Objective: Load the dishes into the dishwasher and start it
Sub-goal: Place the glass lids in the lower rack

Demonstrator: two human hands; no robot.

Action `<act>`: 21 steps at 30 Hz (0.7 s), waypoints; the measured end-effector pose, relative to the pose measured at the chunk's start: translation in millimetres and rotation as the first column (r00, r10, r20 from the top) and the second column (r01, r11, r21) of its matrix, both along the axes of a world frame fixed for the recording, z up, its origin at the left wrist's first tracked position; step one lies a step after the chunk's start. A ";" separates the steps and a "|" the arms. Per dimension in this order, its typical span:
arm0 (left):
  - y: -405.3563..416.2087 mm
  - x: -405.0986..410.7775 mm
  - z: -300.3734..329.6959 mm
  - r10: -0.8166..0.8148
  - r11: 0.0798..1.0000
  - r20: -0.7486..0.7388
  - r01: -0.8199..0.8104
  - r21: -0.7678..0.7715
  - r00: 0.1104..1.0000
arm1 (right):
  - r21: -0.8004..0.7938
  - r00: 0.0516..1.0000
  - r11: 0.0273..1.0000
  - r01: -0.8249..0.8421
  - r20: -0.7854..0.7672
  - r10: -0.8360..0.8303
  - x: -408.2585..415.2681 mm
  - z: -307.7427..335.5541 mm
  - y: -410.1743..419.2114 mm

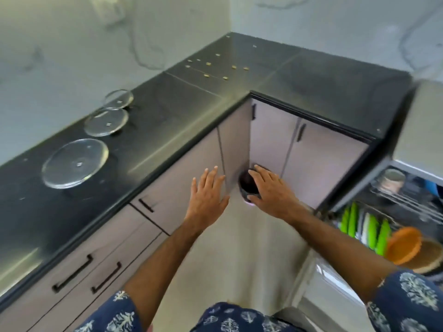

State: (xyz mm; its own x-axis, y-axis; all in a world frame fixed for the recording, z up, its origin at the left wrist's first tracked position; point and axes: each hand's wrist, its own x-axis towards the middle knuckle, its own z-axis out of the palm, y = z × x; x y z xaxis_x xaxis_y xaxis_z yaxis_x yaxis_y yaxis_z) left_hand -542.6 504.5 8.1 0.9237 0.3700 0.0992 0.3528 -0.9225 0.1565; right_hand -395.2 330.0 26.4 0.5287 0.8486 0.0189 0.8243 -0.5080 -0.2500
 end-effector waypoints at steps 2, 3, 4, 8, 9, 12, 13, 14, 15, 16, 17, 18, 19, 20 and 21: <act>47.0 -22.1 13.1 0.097 0.995 0.012 -0.097 0.003 0.995 | 0.028 0.995 0.994 -0.102 0.025 0.101 -5.1 11.5 54.5; 64.4 -29.0 17.9 0.130 0.991 0.025 -0.130 0.015 0.991 | 0.031 0.989 0.989 -0.145 0.040 0.143 -5.3 15.2 73.9; 85.0 -37.5 22.0 0.170 0.985 0.036 -0.171 0.023 0.985 | 0.028 0.981 0.982 -0.189 0.041 0.188 -6.6 20.1 96.8; 161.8 -66.9 34.9 0.351 0.935 0.065 -0.354 0.027 0.934 | 0.045 0.946 0.945 -0.323 0.004 0.323 -7.9 32.6 188.8; 179.1 -73.4 36.9 0.399 0.915 0.078 -0.402 0.023 0.914 | 0.067 0.935 0.933 -0.353 -0.008 0.354 -7.5 33.3 210.6; 222.3 -91.2 41.7 0.518 0.854 0.061 -0.520 0.012 0.853 | 0.105 0.894 0.895 -0.433 -0.076 0.442 -6.2 30.3 269.8; 236.6 -96.2 43.4 0.550 0.834 0.047 -0.551 0.015 0.834 | 0.101 0.880 0.885 -0.454 -0.108 0.463 -5.8 28.1 290.6; 249.1 -101.6 44.5 0.578 0.815 0.031 -0.579 0.015 0.815 | 0.100 0.870 0.882 -0.461 -0.147 0.471 -7.0 27.5 308.5; 260.0 -107.3 44.6 0.611 0.791 0.006 -0.611 0.006 0.791 | 0.104 0.857 0.879 -0.465 -0.195 0.476 -8.9 26.5 323.3; 272.0 -113.0 44.0 0.654 0.756 -0.006 -0.654 -0.022 0.757 | 0.097 0.837 0.872 -0.479 -0.248 0.487 -10.5 25.1 339.5; 282.1 -117.1 43.4 0.707 0.705 0.008 -0.705 -0.073 0.707 | 0.091 0.814 0.861 -0.499 -0.292 0.503 -12.6 22.2 353.3; 293.5 -121.0 41.5 0.773 0.632 0.040 -0.761 -0.147 0.634 | 0.075 0.790 0.849 -0.523 -0.329 0.517 -15.0 19.1 367.1; 303.5 -125.5 39.8 0.842 0.533 0.061 -0.810 -0.246 0.536 | 0.074 0.769 0.836 -0.544 -0.354 0.532 -17.4 15.5 378.8; 310.8 -128.6 41.4 0.909 0.408 0.080 -0.839 -0.360 0.408 | 0.077 0.753 0.828 -0.556 -0.376 0.541 -19.5 13.8 387.7; 322.5 -135.9 36.2 0.960 0.274 0.085 -0.830 -0.486 0.268 | 0.083 0.737 0.824 -0.560 -0.404 0.542 -21.5 11.3 397.3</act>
